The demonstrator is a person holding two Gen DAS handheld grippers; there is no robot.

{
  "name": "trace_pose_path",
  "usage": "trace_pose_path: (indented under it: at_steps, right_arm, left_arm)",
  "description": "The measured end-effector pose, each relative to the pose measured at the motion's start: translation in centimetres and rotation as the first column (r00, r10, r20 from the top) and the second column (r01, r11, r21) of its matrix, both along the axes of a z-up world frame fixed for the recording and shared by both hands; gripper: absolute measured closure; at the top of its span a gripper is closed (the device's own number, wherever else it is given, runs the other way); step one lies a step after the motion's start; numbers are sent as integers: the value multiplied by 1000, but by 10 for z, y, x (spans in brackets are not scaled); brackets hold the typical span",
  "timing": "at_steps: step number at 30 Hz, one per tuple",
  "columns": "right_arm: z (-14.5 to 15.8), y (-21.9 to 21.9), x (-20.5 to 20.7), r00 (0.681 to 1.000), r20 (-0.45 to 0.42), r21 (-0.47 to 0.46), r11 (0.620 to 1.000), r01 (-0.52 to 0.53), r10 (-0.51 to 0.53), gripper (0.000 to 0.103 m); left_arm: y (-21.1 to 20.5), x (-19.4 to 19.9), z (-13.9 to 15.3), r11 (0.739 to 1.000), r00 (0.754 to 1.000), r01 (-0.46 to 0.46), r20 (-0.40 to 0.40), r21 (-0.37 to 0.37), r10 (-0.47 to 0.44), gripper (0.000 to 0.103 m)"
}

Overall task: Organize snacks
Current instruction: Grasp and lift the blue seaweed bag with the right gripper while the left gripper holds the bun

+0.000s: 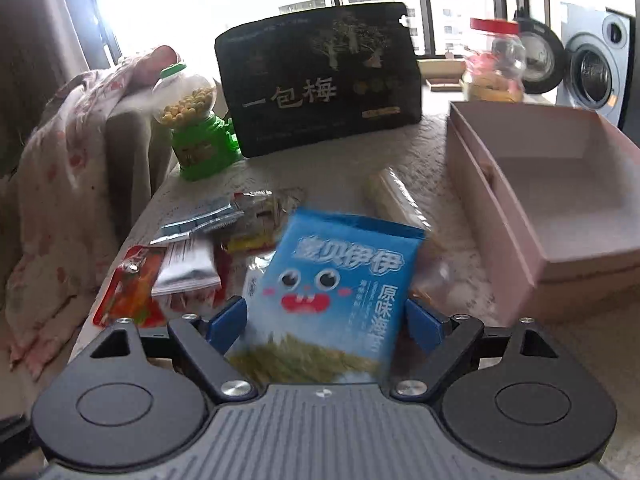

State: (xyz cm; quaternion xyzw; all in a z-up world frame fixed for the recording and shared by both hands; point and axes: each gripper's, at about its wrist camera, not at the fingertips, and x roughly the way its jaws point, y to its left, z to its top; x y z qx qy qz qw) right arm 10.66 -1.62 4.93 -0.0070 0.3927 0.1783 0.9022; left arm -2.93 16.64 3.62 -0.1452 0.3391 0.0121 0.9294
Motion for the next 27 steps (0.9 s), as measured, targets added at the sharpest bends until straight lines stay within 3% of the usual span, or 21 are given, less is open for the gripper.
trace_pose_path:
  at_steps: [6, 11, 16, 20, 27]
  right_arm:
    - [-17, 29, -8, 993, 17, -180, 977, -114, 119, 17]
    - [-17, 1, -27, 980, -24, -139, 970, -199, 198, 24]
    - [7, -41, -71, 956, 43, -139, 949, -282, 290, 25]
    - [28, -82, -97, 951, 111, -155, 950, -270, 289, 25]
    - [46, -153, -96, 975, 159, -138, 981, -134, 156, 24]
  left_arm:
    - [-4, -3, -1, 999, 1000, 31, 3, -17, -31, 43]
    - [-14, -7, 1, 997, 998, 70, -2, -17, -70, 43]
    - [-44, -9, 7, 982, 982, 188, -16, -20, -188, 43]
    - [-80, -7, 15, 959, 959, 281, -23, 29, -281, 43]
    - [-143, 16, 47, 907, 911, 409, 19, 105, -413, 43]
